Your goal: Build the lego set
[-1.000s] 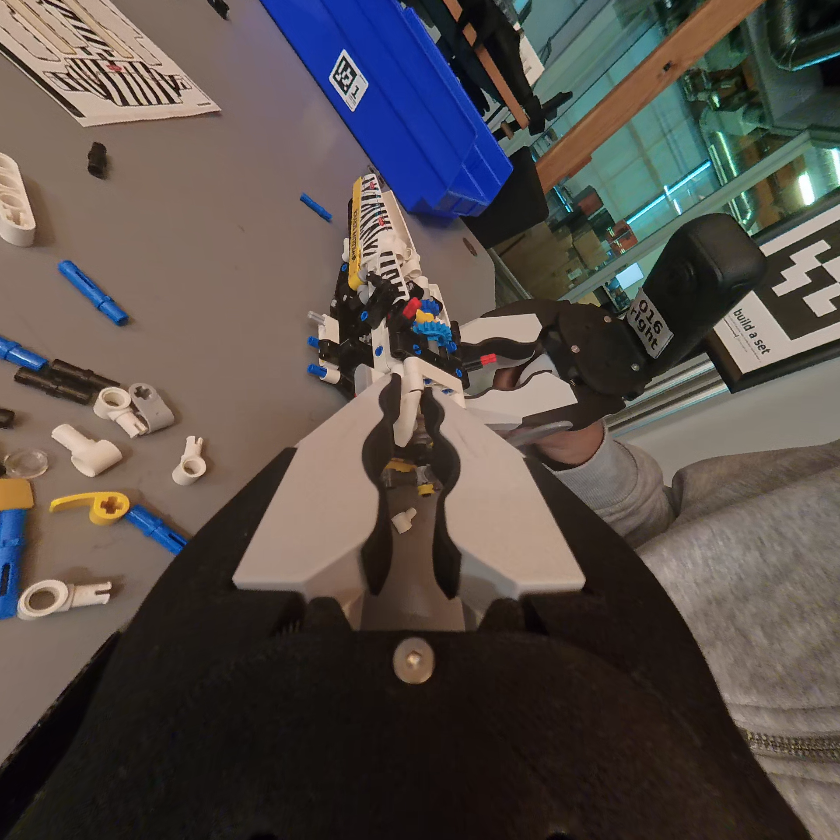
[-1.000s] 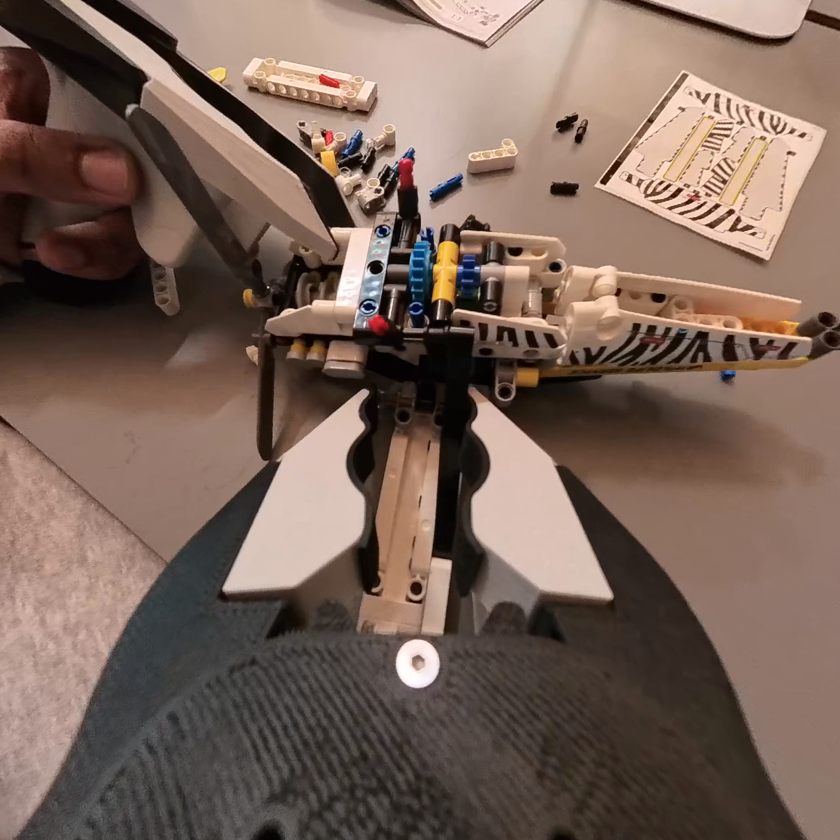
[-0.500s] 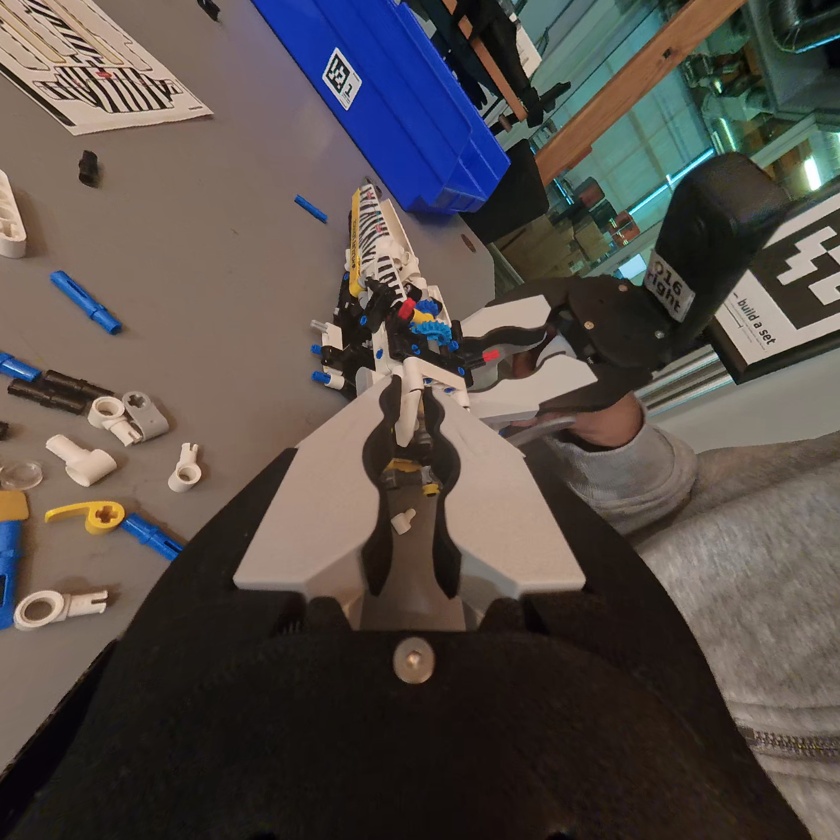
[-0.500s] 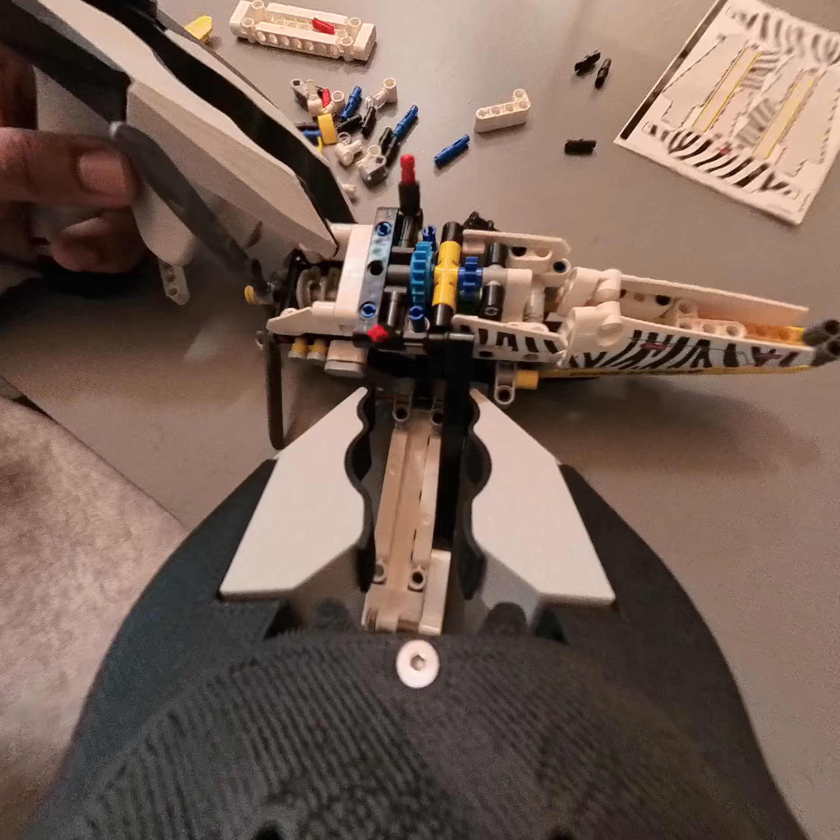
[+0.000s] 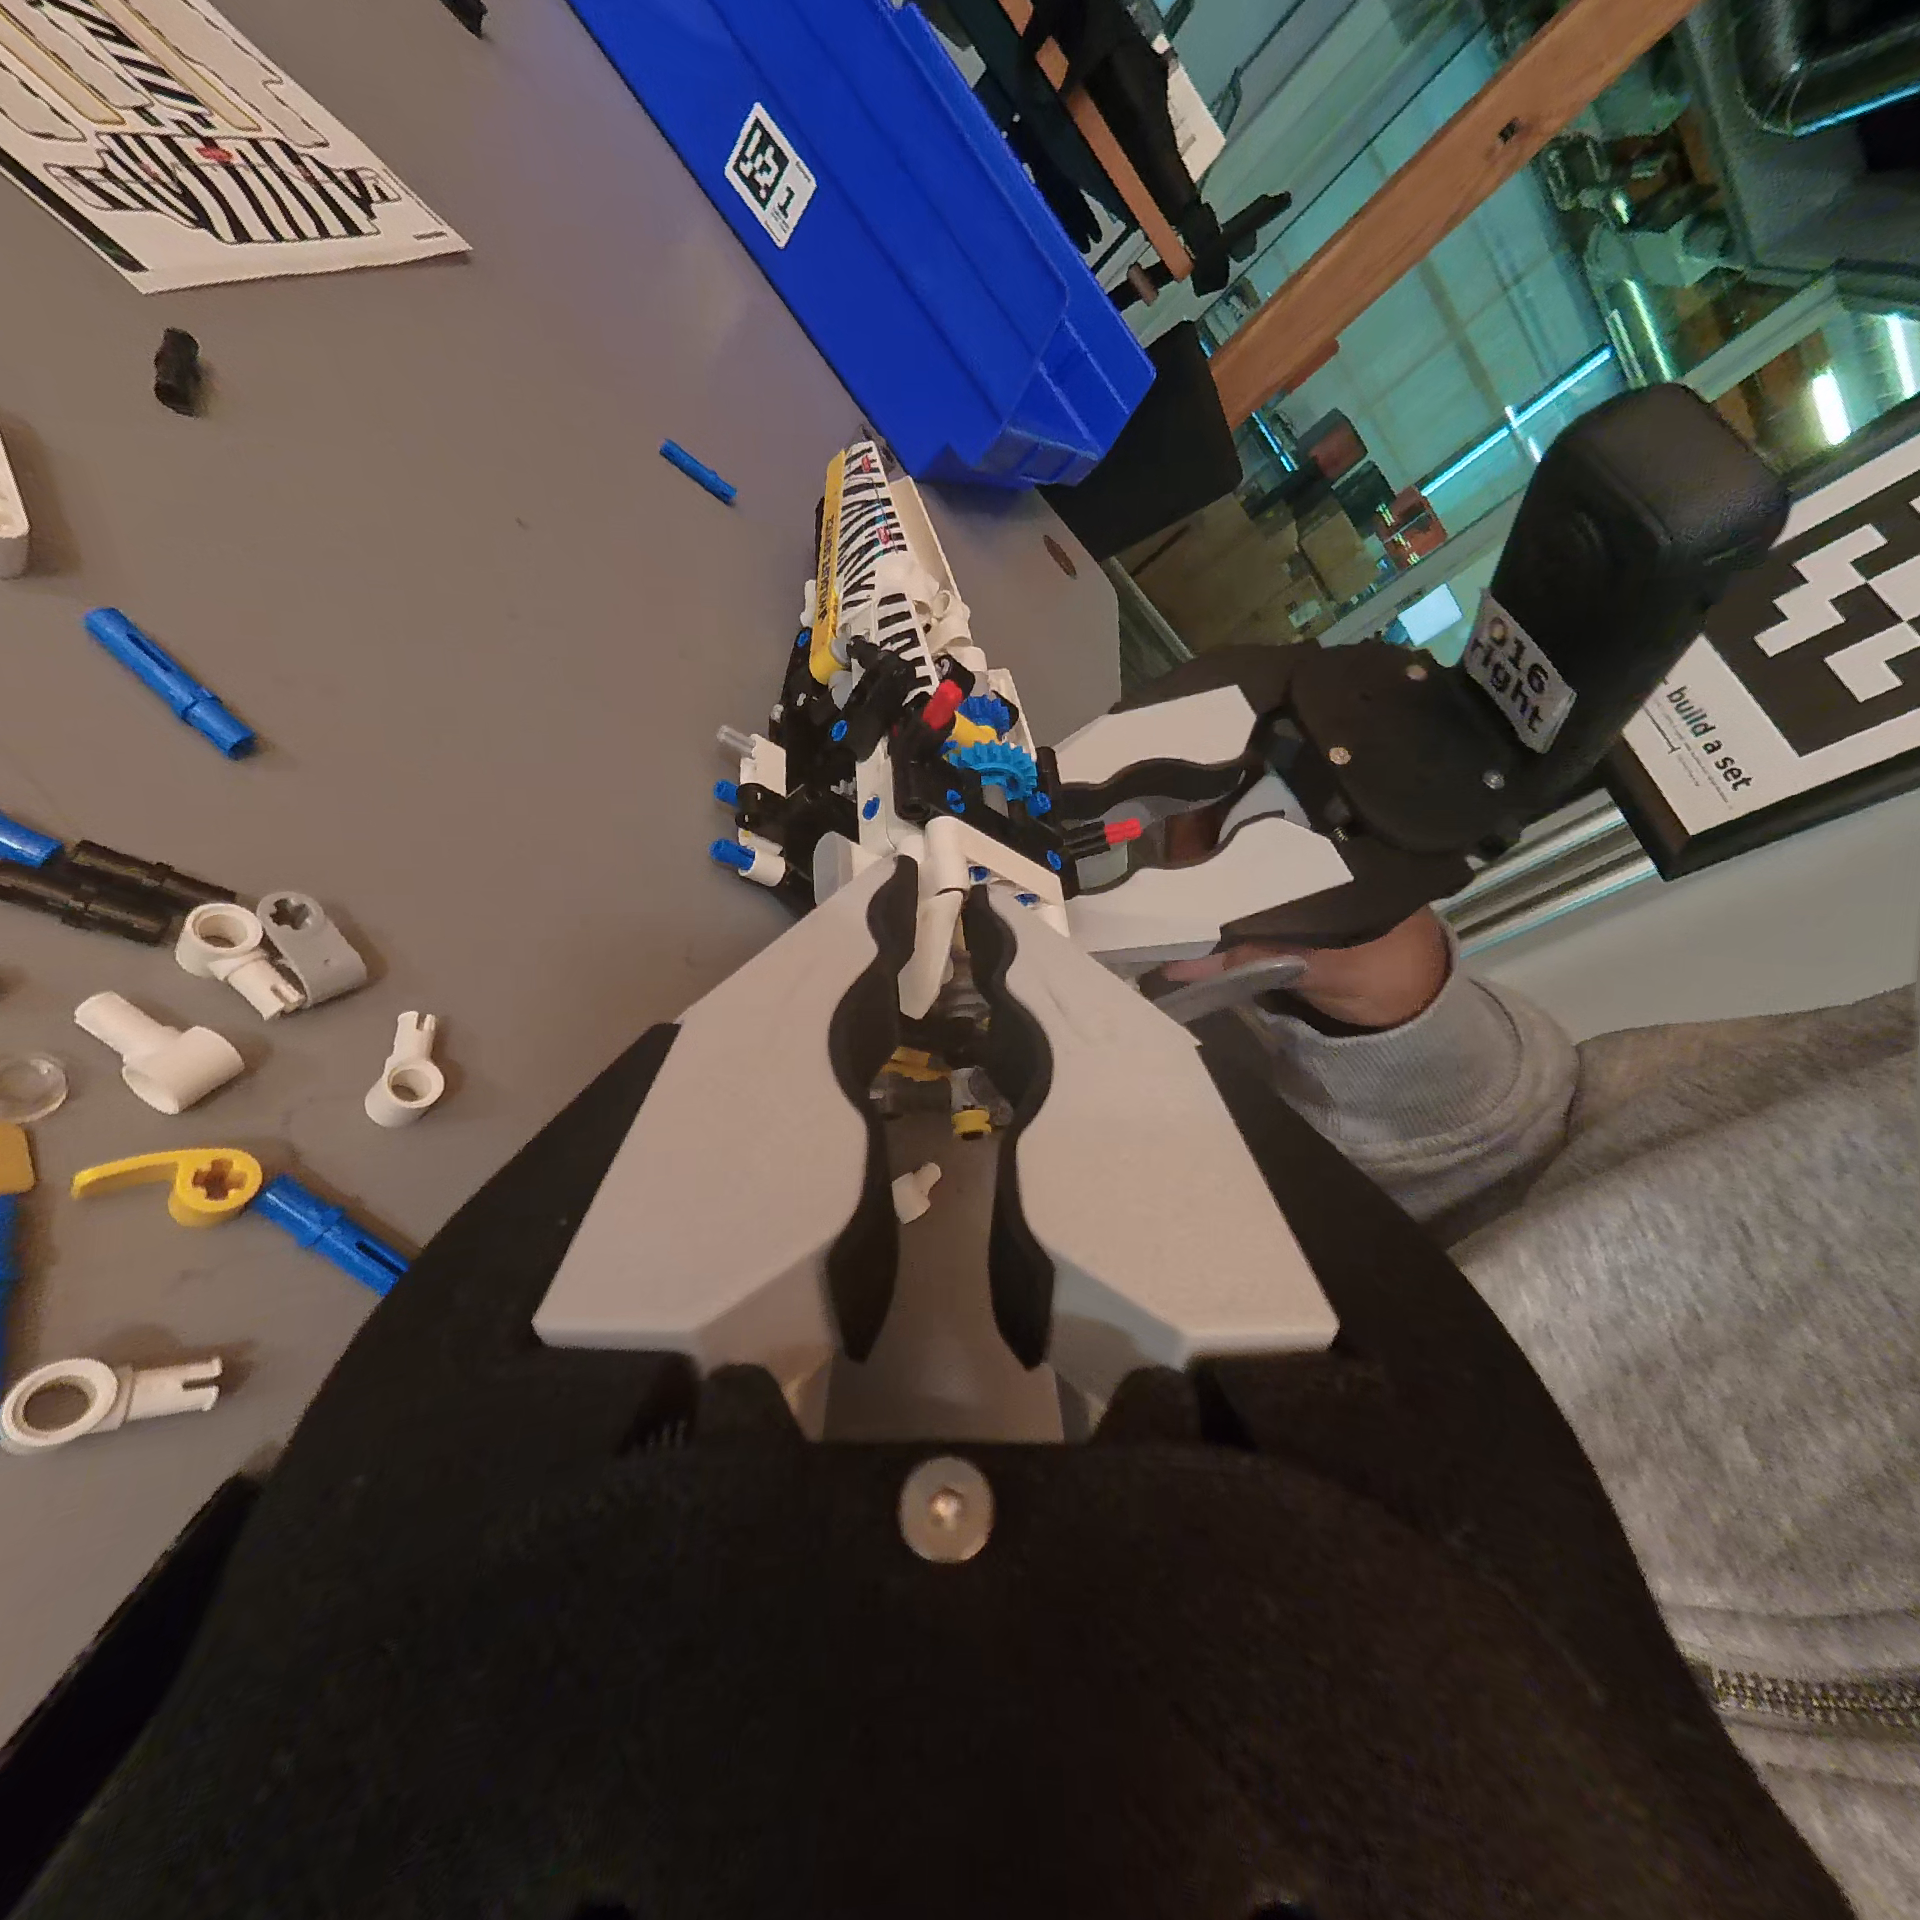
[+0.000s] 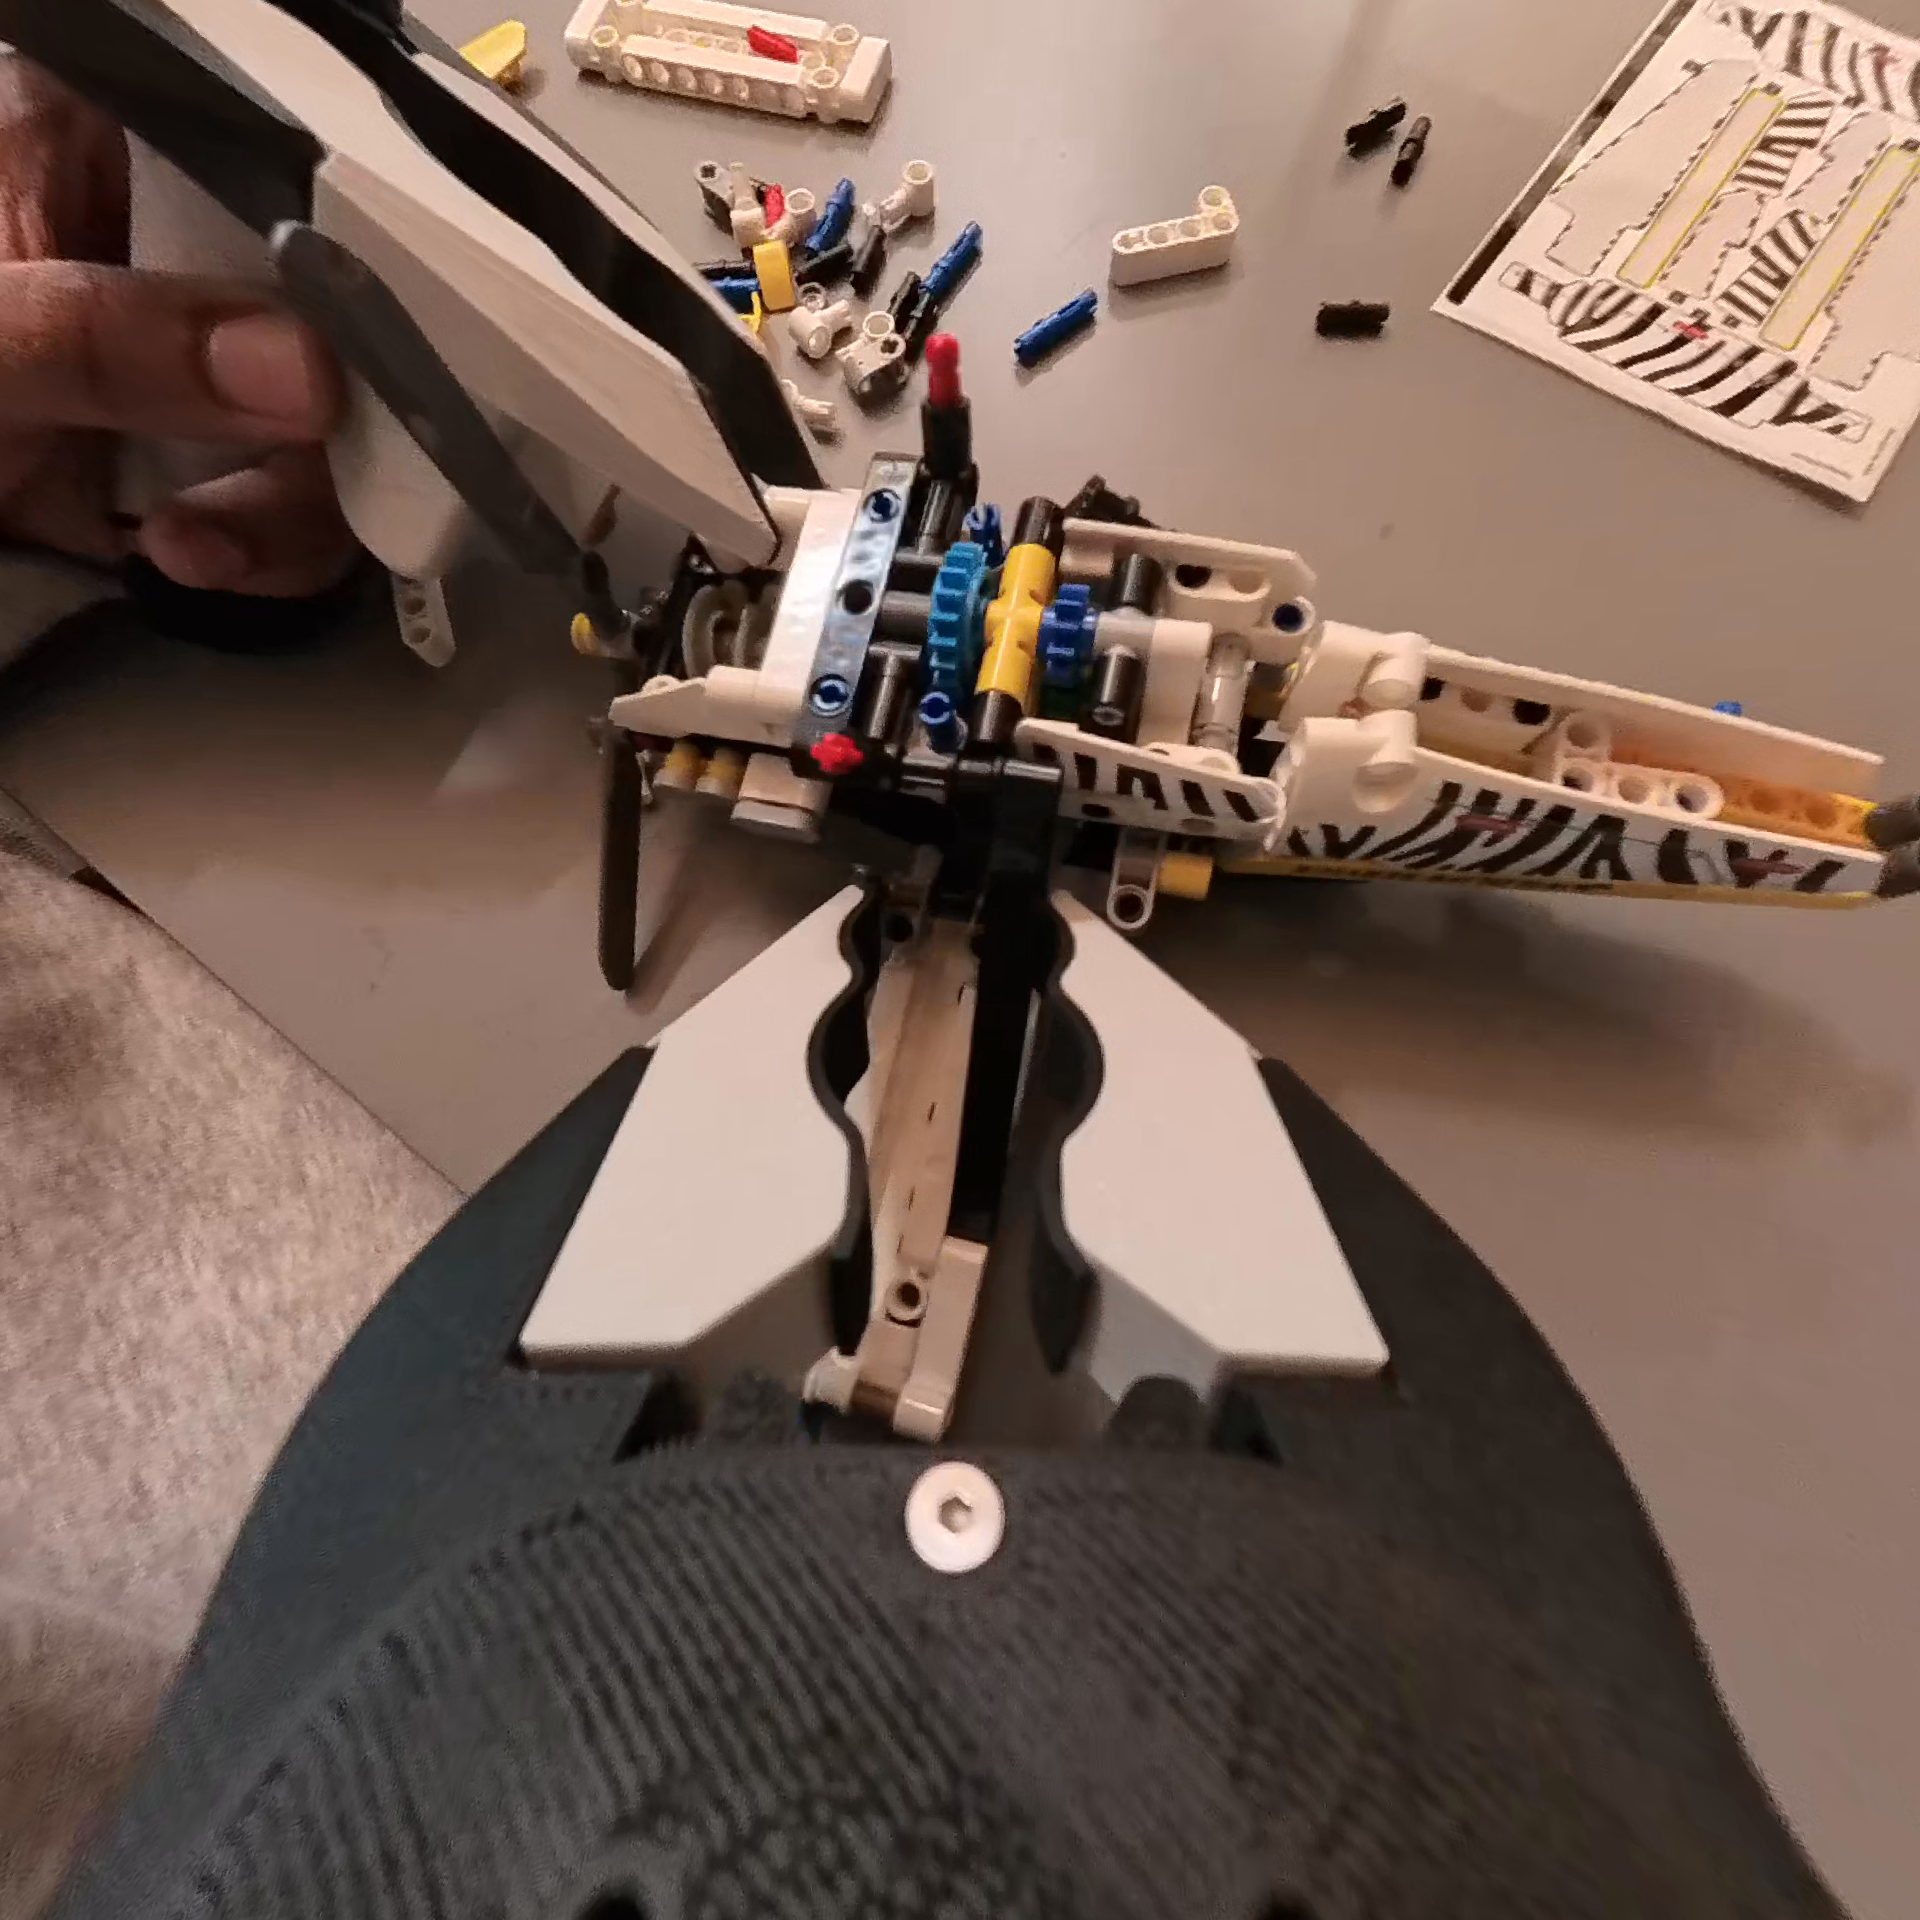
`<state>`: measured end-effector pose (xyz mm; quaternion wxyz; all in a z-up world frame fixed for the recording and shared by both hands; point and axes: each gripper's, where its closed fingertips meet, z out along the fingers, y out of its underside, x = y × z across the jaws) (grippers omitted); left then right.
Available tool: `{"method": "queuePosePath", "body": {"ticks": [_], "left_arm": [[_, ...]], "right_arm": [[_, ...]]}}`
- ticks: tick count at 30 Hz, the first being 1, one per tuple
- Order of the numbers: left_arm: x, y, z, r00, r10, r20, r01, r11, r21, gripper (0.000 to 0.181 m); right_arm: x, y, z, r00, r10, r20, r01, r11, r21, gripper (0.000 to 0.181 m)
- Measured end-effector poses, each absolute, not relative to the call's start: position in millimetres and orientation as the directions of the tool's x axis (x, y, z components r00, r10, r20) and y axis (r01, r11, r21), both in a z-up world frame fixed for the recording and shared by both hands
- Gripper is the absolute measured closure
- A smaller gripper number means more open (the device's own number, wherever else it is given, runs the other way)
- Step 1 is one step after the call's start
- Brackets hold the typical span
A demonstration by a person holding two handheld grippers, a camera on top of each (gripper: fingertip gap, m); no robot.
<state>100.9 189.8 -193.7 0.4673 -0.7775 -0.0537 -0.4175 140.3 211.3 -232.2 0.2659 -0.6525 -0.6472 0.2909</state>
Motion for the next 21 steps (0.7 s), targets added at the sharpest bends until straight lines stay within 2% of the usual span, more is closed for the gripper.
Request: {"method": "queuePosePath", "body": {"ticks": [3, 6, 8, 12, 16, 18, 21], "left_arm": [[100, 190, -194, 0.650, -0.301, 0.697, 0.475, -0.556, -0.683, 0.174], [100, 190, -194, 0.648, -0.301, 0.700, 0.477, -0.556, -0.681, 0.174], [101, 190, -194, 0.648, -0.303, 0.699, 0.476, -0.556, -0.682, 0.174], [102, 189, -193, 0.643, -0.306, 0.702, 0.479, -0.555, -0.680, 0.174], [103, 188, -193, 0.640, -0.306, 0.704, 0.481, -0.556, -0.678, 0.173], [103, 188, -193, 0.641, -0.304, 0.705, 0.483, -0.555, -0.678, 0.173], [103, 188, -193, 0.632, -0.301, 0.714, 0.491, -0.557, -0.670, 0.173]], "right_arm": [[144, 213, -230, 0.059, 0.998, -0.002, 0.677, -0.042, -0.735, 0.148], [145, 207, -229, 0.106, 0.994, -0.034, 0.629, -0.093, -0.772, 0.126], [146, 209, -233, 0.144, 0.989, -0.018, 0.620, -0.104, -0.777, 0.119], [144, 208, -236, 0.174, 0.984, -0.029, 0.609, -0.131, -0.783, 0.119], [146, 214, -237, 0.184, 0.983, 0.026, 0.619, -0.096, -0.780, 0.134], [145, 214, -237, 0.159, 0.987, 0.020, 0.623, -0.085, -0.777, 0.134], [147, 214, -238, 0.065, 0.994, 0.084, 0.628, 0.025, -0.778, 0.134]]}}
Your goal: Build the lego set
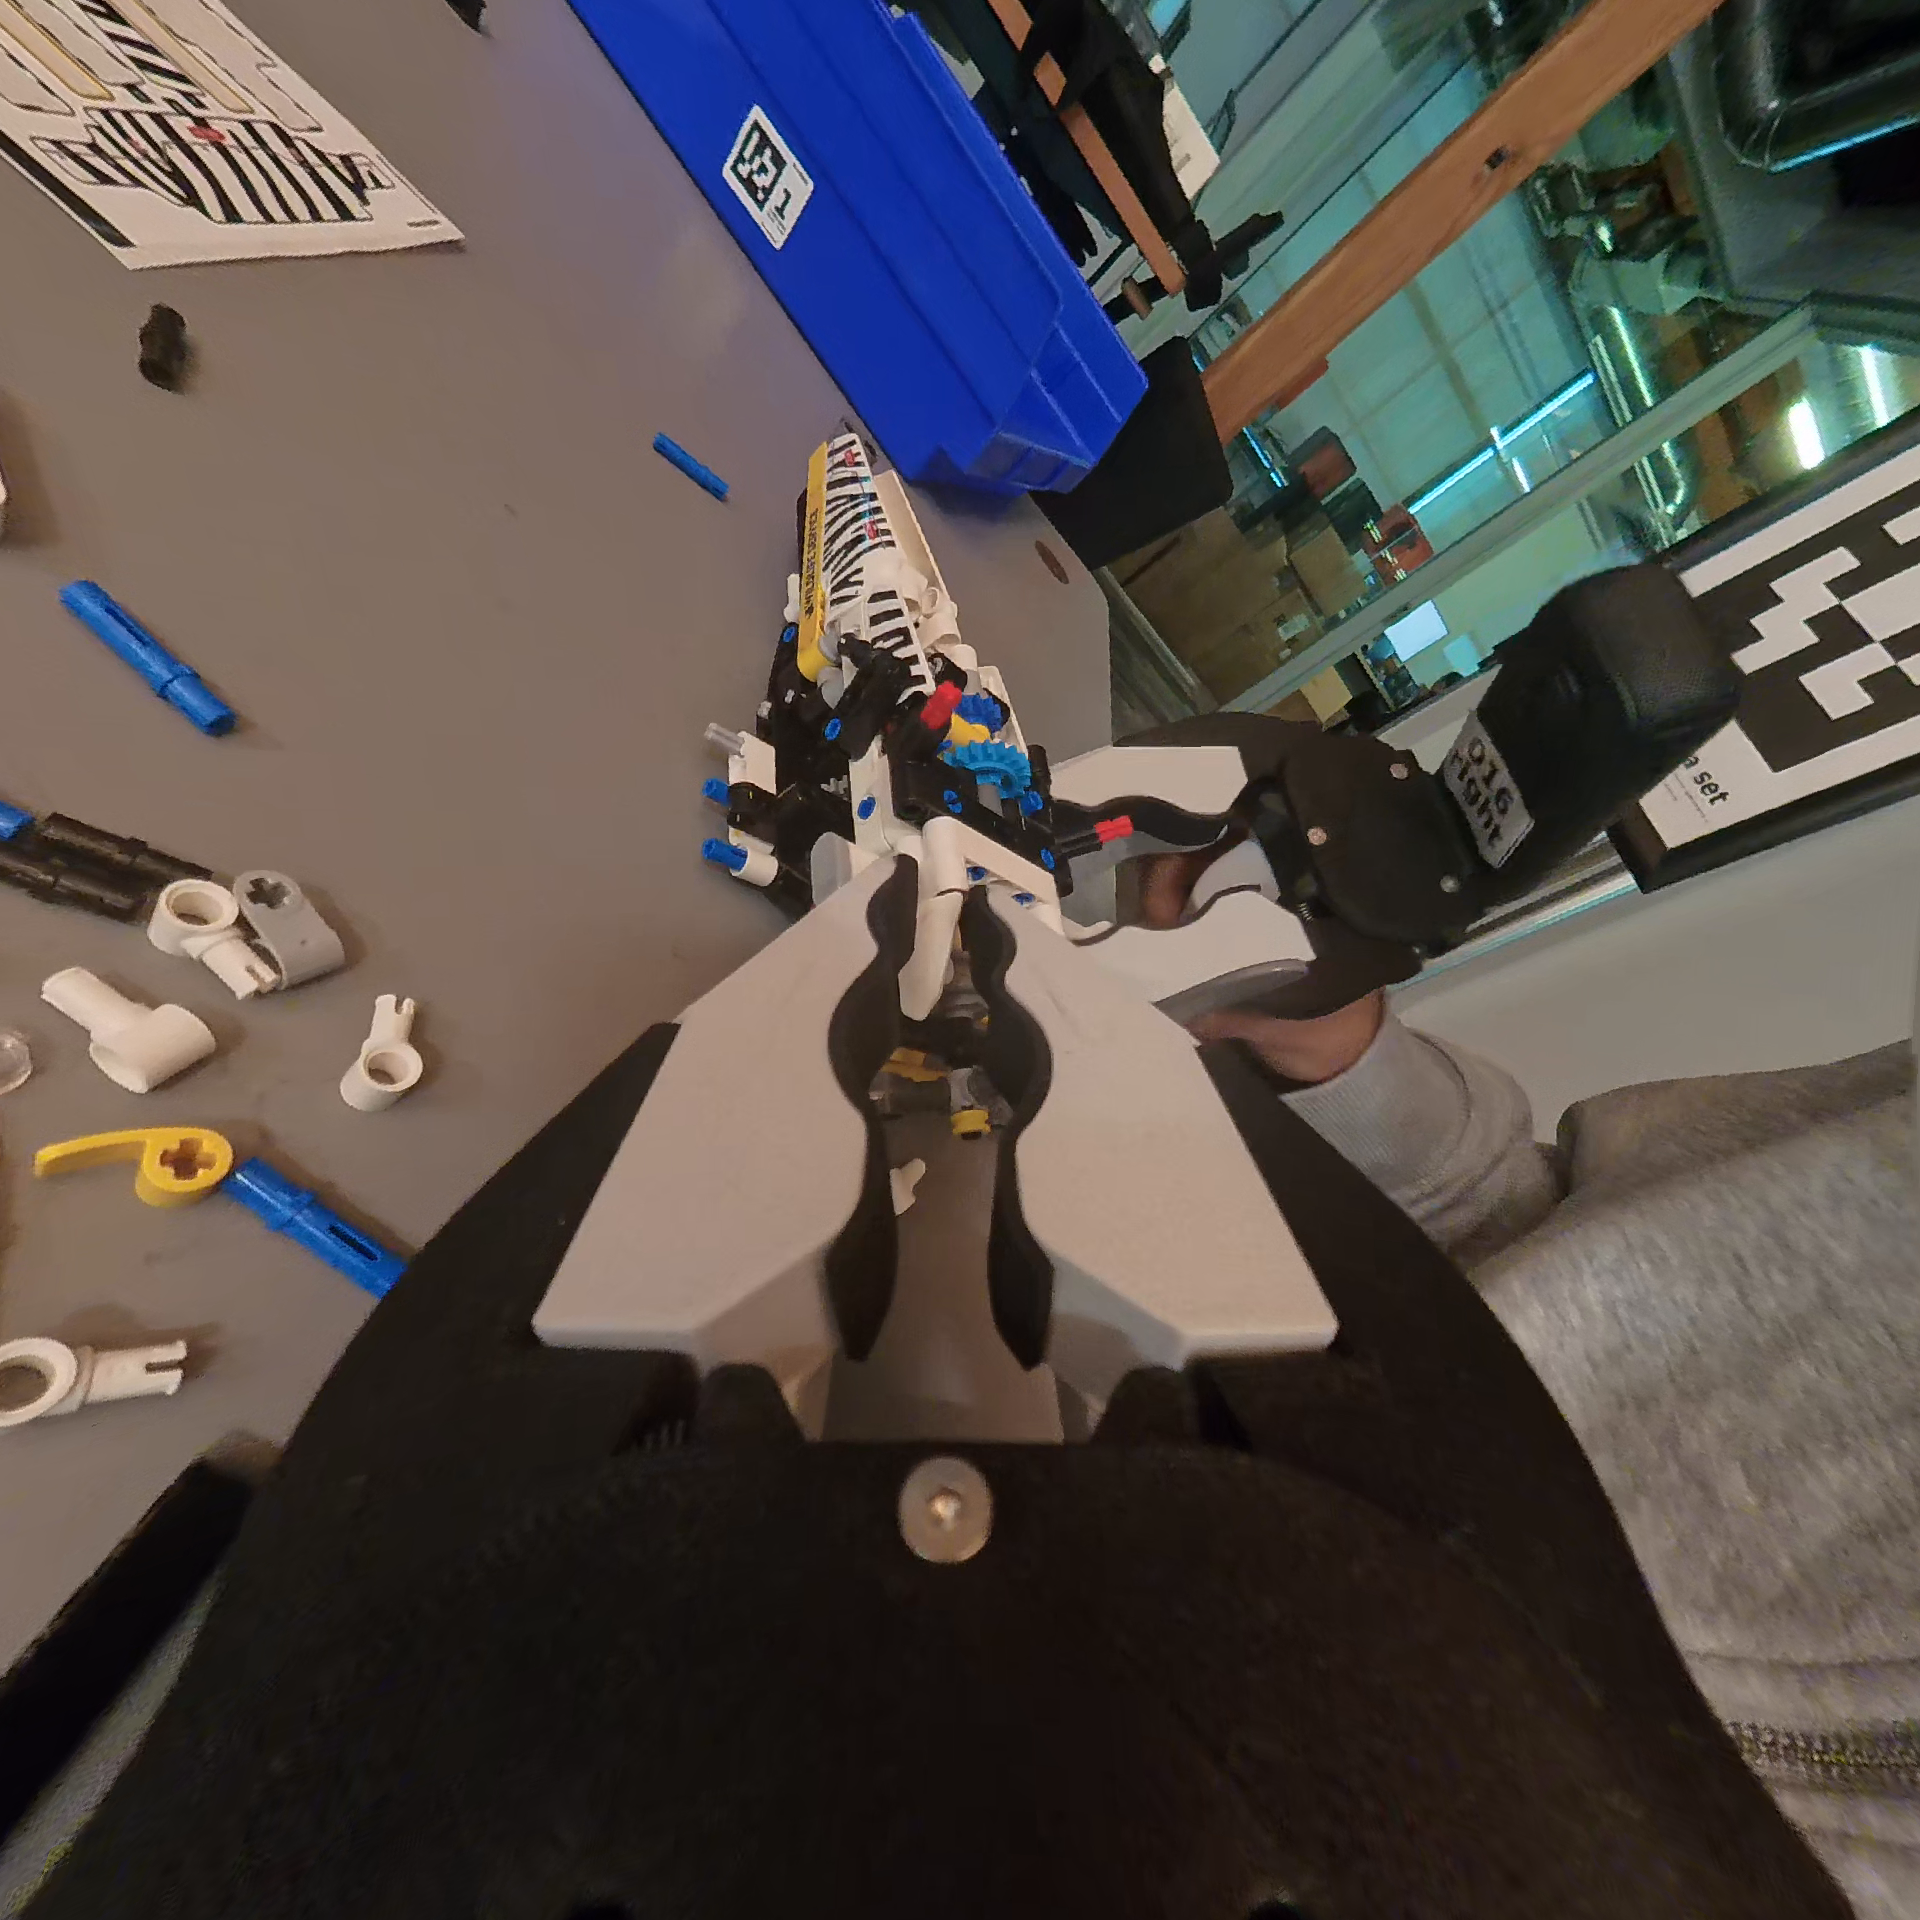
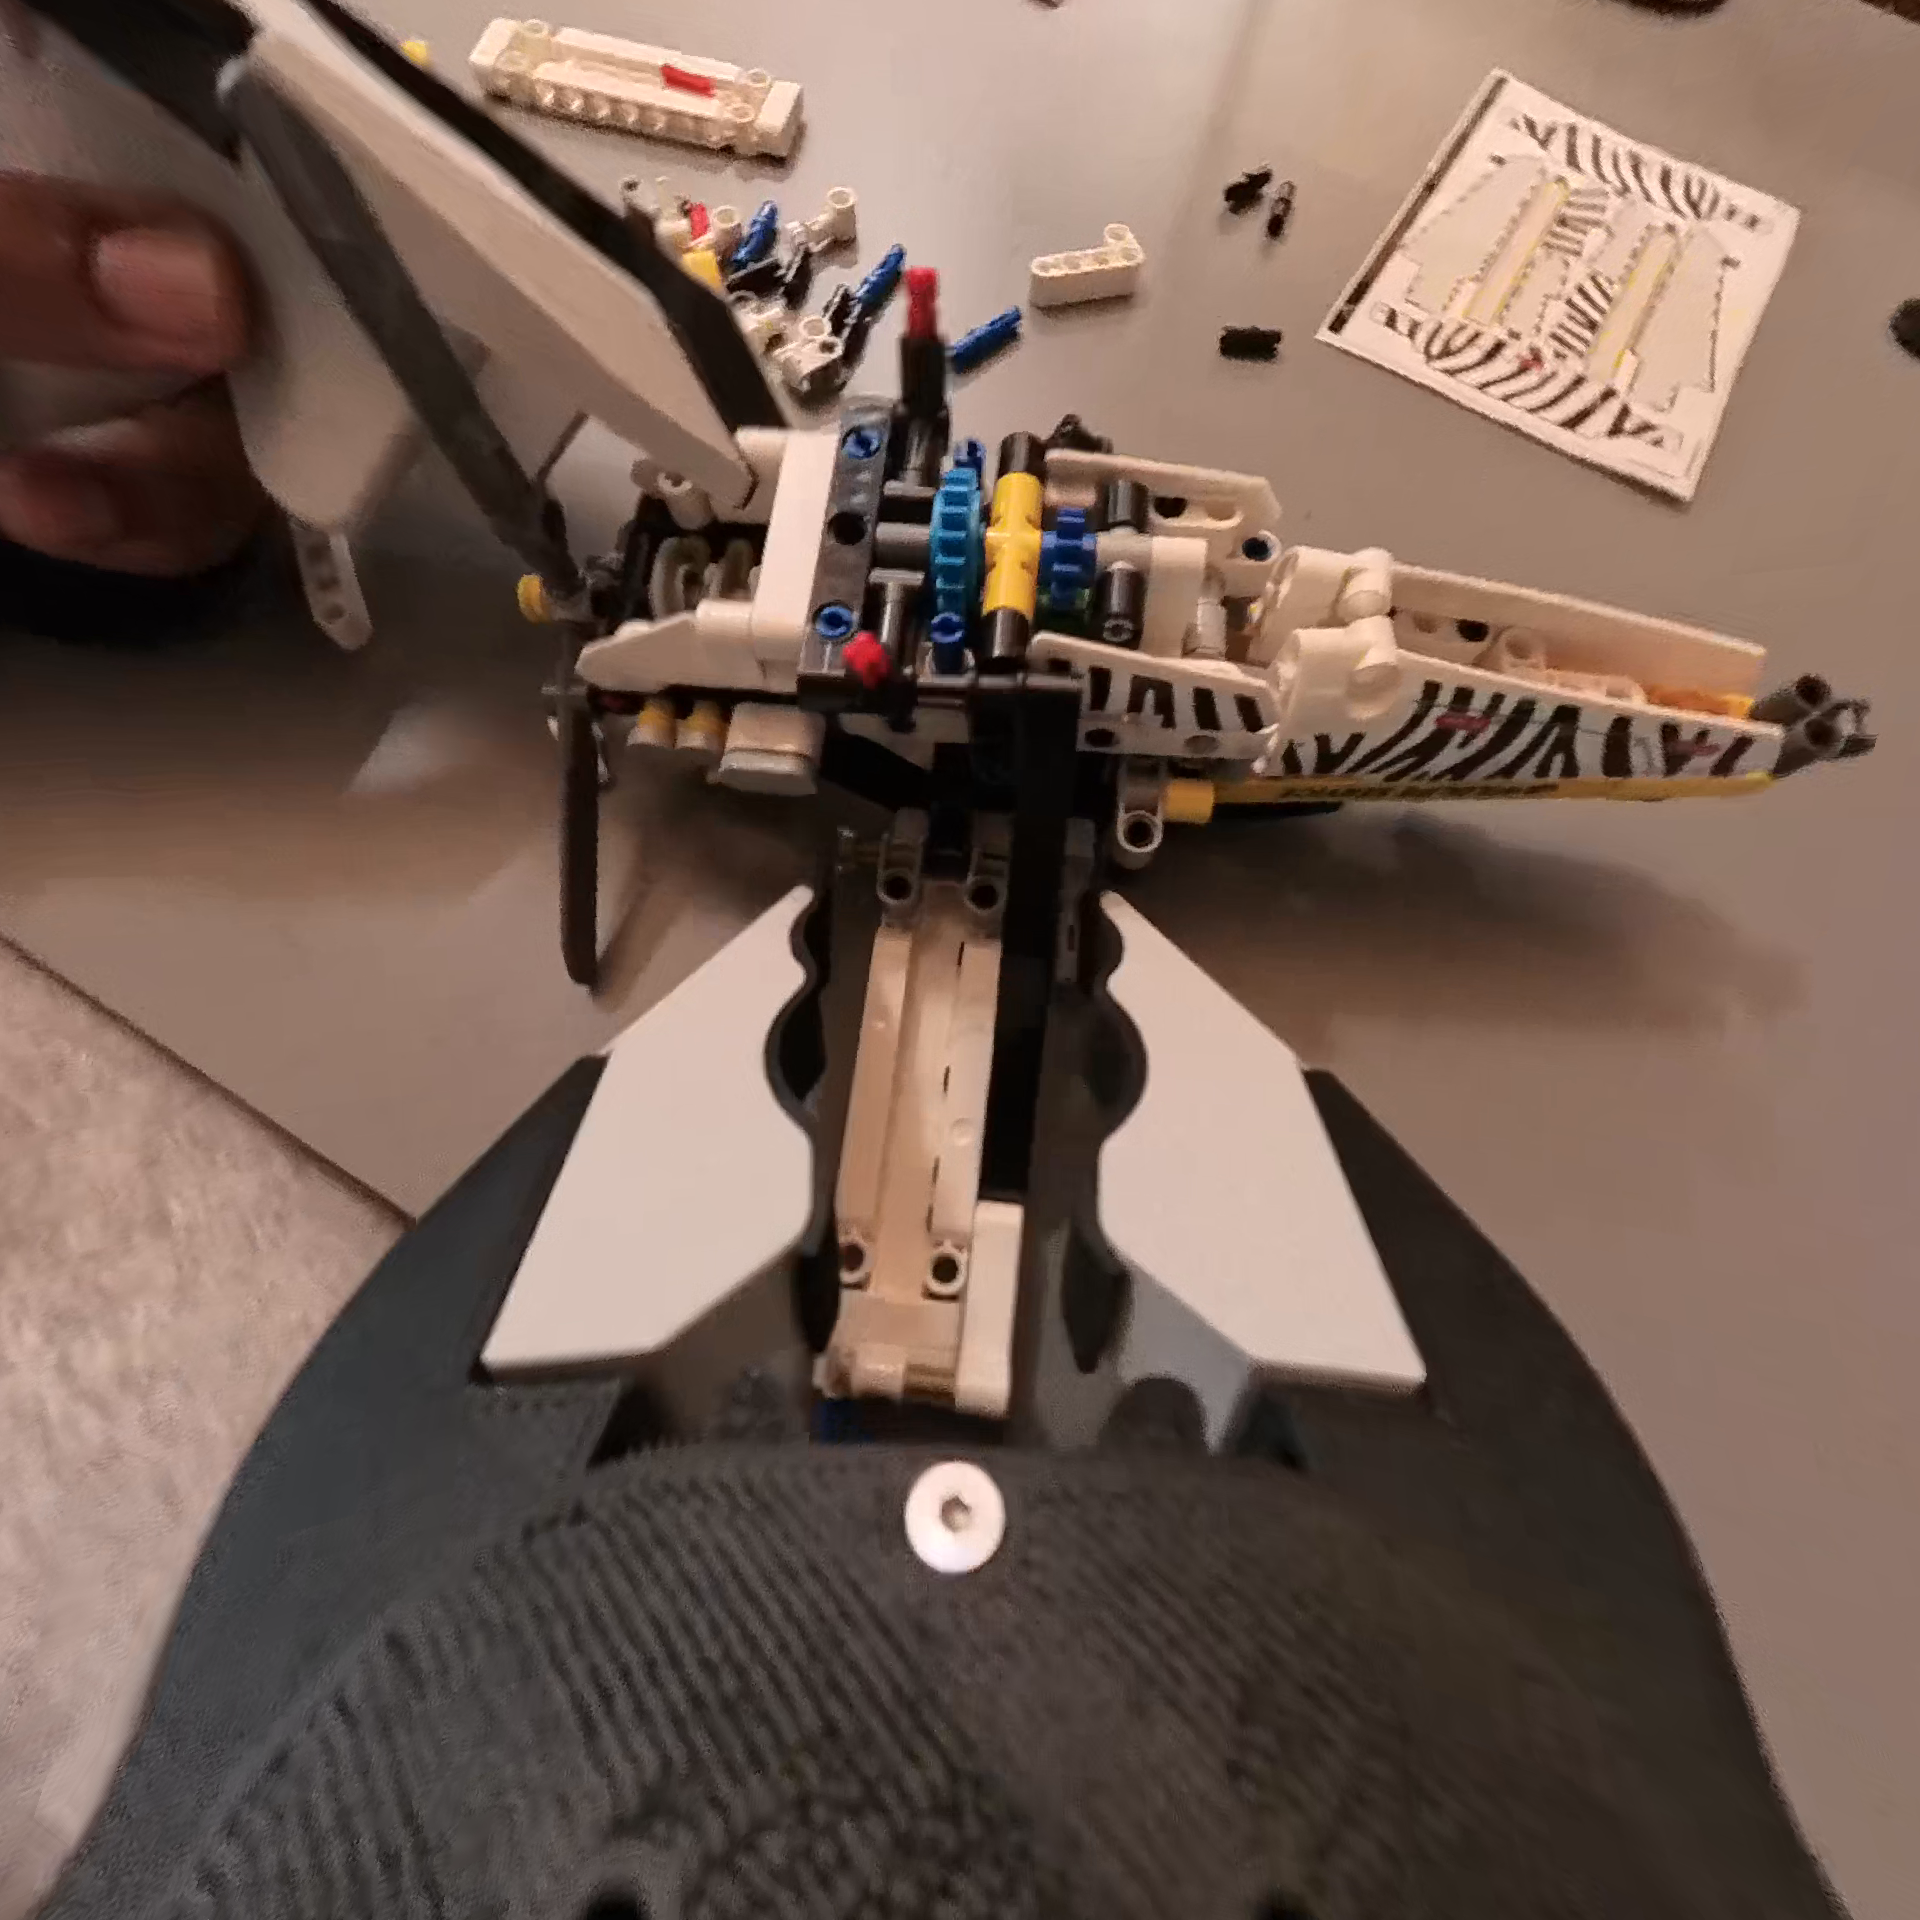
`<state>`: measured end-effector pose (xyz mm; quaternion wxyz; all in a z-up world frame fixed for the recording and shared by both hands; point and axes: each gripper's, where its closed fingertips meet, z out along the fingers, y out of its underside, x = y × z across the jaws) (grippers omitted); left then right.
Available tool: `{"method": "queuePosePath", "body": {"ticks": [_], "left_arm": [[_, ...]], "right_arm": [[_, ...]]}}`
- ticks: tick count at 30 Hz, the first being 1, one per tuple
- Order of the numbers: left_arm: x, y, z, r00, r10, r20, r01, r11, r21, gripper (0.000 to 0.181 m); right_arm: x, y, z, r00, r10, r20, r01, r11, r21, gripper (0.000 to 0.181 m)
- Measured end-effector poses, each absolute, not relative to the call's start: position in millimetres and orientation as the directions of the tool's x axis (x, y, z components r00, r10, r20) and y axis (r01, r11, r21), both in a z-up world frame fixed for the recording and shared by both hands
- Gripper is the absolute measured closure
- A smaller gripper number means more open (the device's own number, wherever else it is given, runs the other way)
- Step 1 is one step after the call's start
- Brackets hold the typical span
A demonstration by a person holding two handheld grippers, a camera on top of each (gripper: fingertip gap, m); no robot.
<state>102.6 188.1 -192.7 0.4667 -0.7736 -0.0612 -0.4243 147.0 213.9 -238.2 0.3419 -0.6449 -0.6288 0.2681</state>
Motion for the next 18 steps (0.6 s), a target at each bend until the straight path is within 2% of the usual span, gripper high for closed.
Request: {"method": "queuePosePath", "body": {"ticks": [5, 13, 18], "left_arm": [[102, 188, -193, 0.635, -0.300, 0.712, 0.488, -0.558, -0.671, 0.173], [104, 188, -194, 0.632, -0.304, 0.713, 0.486, -0.561, -0.670, 0.173], [105, 187, -194, 0.632, -0.305, 0.712, 0.484, -0.563, -0.670, 0.174]], "right_arm": [[145, 212, -232, 0.042, 0.996, 0.083, 0.574, 0.044, -0.818, 0.144], [141, 208, -233, 0.126, 0.990, 0.065, 0.551, -0.016, -0.834, 0.127], [141, 206, -225, 0.149, 0.988, -0.048, 0.472, -0.114, -0.874, 0.128]]}}
